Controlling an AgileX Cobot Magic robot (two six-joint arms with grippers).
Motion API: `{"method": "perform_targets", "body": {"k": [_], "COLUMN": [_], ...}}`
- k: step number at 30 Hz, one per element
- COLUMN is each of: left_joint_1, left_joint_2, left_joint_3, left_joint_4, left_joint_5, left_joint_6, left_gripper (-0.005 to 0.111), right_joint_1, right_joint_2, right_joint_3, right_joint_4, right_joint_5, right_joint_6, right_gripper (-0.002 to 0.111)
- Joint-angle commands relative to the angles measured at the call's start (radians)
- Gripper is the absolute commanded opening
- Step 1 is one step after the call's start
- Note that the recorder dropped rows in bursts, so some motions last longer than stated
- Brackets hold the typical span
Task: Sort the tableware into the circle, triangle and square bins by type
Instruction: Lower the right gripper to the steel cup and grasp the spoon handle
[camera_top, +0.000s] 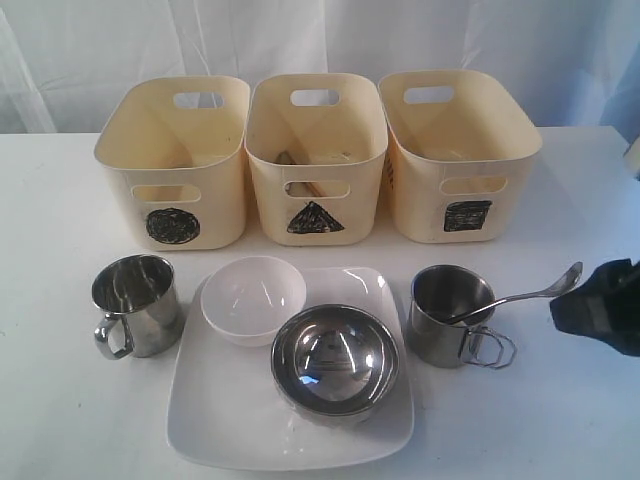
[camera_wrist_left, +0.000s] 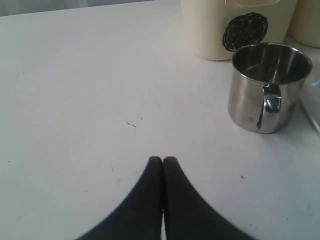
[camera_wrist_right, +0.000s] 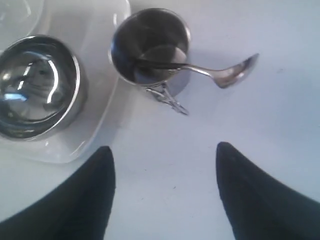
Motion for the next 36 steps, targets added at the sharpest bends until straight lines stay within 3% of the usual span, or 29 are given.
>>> {"method": "perform_targets", "body": {"k": [1, 10, 31, 36], "left_joint_1": [0.002, 0.002, 0.002, 0.002], "left_joint_2": [-0.004, -0.004, -0.004, -0.004], "left_joint_3": [0.004, 0.004, 0.004, 0.004], "left_joint_4": [-0.004, -0.004, -0.004, -0.004], "left_joint_5": [-0.004, -0.004, -0.004, -0.004], "left_joint_6": [-0.004, -0.004, -0.004, -0.004], "left_gripper": [0.0, 0.0, 0.0, 0.0], "right_joint_1": [-0.006, -0.006, -0.006, -0.007], "right_joint_2": [-0.011, 0.006, 0.24, 0.264], "right_joint_3": [0.049, 0.094, 0.094, 0.094], "right_joint_4": [-0.054, 0.002, 0.152, 0.181], "right_joint_5": [-0.15, -0.369, -0.491, -0.508], "right_joint_6": [0.126, 0.172, 0.158, 0.158], "right_gripper": [0.057, 0.057, 0.056, 0.051]}}
